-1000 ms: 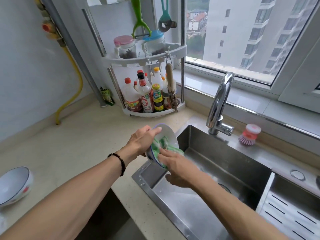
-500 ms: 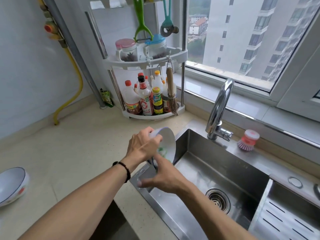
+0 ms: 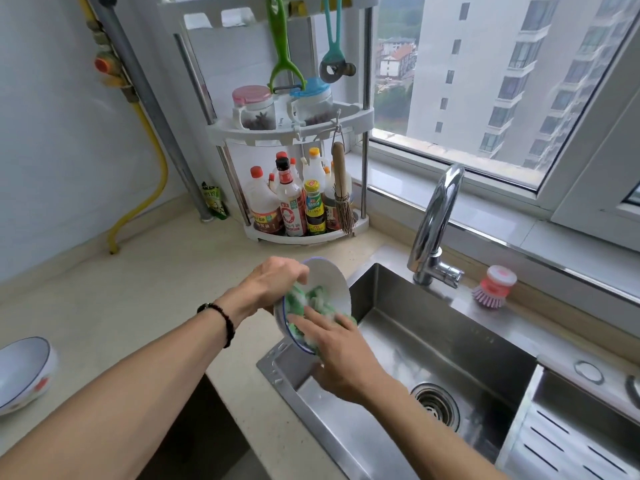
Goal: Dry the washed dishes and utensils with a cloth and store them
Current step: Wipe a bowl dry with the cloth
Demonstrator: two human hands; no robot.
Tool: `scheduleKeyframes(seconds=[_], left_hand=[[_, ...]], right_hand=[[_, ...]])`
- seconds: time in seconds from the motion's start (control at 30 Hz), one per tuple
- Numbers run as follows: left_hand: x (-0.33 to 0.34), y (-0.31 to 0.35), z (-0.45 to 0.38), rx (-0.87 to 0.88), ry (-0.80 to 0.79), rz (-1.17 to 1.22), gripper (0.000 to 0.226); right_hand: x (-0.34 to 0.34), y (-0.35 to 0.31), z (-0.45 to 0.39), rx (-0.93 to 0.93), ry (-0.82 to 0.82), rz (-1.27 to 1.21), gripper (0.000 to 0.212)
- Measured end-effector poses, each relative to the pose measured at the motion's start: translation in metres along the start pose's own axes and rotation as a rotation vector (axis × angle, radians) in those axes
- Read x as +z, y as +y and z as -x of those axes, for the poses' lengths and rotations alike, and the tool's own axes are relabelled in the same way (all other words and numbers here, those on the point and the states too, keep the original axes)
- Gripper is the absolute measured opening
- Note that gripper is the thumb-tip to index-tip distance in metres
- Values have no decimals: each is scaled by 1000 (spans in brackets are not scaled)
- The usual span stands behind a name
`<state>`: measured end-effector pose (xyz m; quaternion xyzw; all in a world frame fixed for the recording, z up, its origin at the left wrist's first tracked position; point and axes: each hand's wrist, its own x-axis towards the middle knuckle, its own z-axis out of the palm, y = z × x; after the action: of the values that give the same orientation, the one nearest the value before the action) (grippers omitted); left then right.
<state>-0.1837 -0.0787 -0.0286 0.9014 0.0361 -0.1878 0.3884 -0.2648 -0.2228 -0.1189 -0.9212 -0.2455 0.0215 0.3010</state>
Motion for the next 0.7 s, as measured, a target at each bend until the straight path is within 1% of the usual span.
scheduleKeyframes(seconds=[0.03, 0.07, 0.1, 0.13, 0.2, 0.23, 0.3, 0.33, 0.37, 0.4, 0.43, 0.47, 0.5, 0.53, 0.57, 0.6, 0.63, 0.67, 0.7], left_hand=[[-4, 1, 0, -29, -52, 4, 16], [-7, 2, 0, -53, -83, 14, 12], [-10, 3, 1, -77, -90, 39, 13], [-10, 4, 3, -107, -84, 84, 16], [-4, 1, 6, -144, -44, 272, 20], [3, -1, 9, -124, -15, 381, 25], [24, -5, 12, -30, 60, 516, 51], [35, -5, 14, -3, 132, 527, 63], [42, -5, 14, 19, 217, 521, 67], [42, -2, 14, 31, 302, 494, 67], [38, -3, 13, 31, 353, 428, 62], [31, -3, 12, 37, 356, 363, 54], [23, -5, 10, 51, 323, 313, 45], [15, -6, 11, 72, 279, 272, 38], [8, -8, 10, 87, 255, 244, 32], [4, -9, 10, 95, 254, 229, 30], [3, -8, 10, 98, 281, 231, 29], [3, -6, 9, 96, 323, 260, 27], [4, -5, 9, 87, 369, 300, 25]], right_hand=[[0, 11, 0, -65, 29, 179, 79], [0, 20, -1, -122, 69, 271, 81], [-1, 25, -2, -166, 92, 301, 78], [-2, 29, -4, -184, 111, 305, 72], [-5, 29, -9, -169, 203, 327, 53], [-10, 21, -12, -119, 232, 313, 44], [-18, 5, -22, 49, 280, 197, 30], [-19, -5, -27, 129, 328, 133, 24], [-19, -15, -30, 185, 353, 34, 21], [-17, -23, -31, 210, 343, -124, 23], [-17, -31, -29, 197, 287, -310, 35], [-15, -34, -24, 158, 175, -454, 53], [-9, -31, -19, 108, 72, -452, 71], [-7, -22, -16, 58, 3, -282, 85], [-8, -11, -15, 23, -46, -23, 92], [-11, -2, -18, 13, -62, 195, 95], [-15, 0, -22, 26, -65, 278, 95], [-19, -3, -27, 48, -75, 256, 93], [-23, -12, -32, 64, -84, 124, 86]])
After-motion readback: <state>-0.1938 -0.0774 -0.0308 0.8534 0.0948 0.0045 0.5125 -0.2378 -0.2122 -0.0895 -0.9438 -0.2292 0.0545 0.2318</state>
